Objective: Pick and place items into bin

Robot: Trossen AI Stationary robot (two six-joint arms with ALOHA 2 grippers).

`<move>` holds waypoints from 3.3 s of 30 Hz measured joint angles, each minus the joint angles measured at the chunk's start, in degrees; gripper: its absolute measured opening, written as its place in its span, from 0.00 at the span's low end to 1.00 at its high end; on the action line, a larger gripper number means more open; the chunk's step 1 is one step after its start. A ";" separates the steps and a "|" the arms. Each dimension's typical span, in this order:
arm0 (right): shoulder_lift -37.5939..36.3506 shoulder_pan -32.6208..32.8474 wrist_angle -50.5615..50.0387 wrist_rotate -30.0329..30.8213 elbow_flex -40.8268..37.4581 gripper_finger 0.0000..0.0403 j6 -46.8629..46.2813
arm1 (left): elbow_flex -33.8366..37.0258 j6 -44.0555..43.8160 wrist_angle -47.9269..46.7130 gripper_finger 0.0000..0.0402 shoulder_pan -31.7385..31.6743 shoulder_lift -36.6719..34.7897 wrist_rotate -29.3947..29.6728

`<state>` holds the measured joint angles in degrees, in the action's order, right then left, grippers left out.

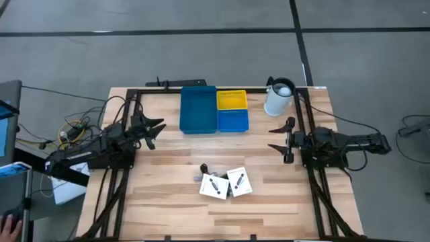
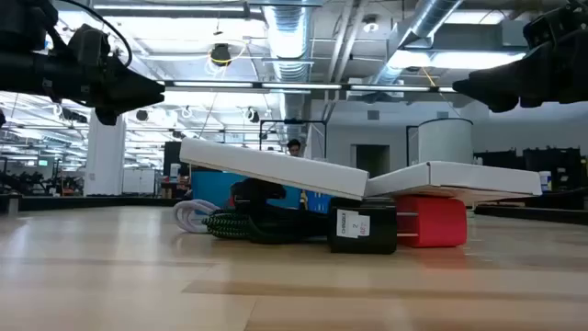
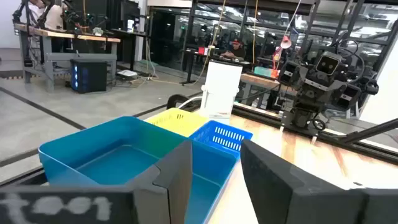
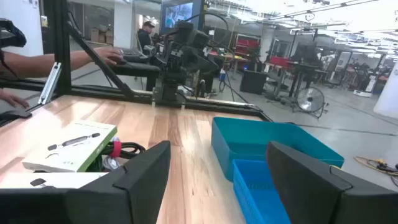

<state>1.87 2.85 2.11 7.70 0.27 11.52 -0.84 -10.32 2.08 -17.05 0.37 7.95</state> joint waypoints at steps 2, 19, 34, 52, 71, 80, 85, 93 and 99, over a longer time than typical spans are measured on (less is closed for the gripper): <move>0.00 0.00 0.00 0.02 0.00 0.65 -0.01 | 0.01 0.01 -0.01 0.31 -0.01 0.01 -0.01; 0.00 0.02 0.00 0.00 0.01 0.65 0.01 | 0.01 0.01 0.01 0.31 -0.01 0.00 -0.01; 0.00 0.01 0.00 0.01 0.00 0.65 -0.01 | 0.00 0.01 0.01 0.31 -0.01 -0.01 -0.01; 0.00 0.00 -0.01 0.00 0.01 0.65 -0.01 | 0.00 0.01 0.01 0.31 0.01 -0.01 -0.01; 0.00 0.00 0.00 0.00 0.01 0.65 0.00 | 0.06 0.91 4.43 0.31 -0.01 0.01 2.83; 0.00 0.01 0.00 0.00 0.00 0.65 0.01 | -0.32 -2.86 17.18 0.31 1.65 0.01 -10.49; 0.00 0.00 0.00 0.00 0.00 0.65 0.01 | -2.74 -2.89 17.67 0.31 8.45 2.16 -12.83; 0.00 0.00 0.00 0.01 0.01 0.65 0.00 | -5.89 -4.06 26.50 0.31 26.97 18.27 -9.80; 0.00 0.00 0.00 0.02 0.01 0.65 -0.01 | -5.93 1.49 39.06 0.31 41.79 31.33 -3.18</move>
<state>1.87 2.85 2.11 7.73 0.28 11.51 -6.76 -8.82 41.13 24.74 31.70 4.77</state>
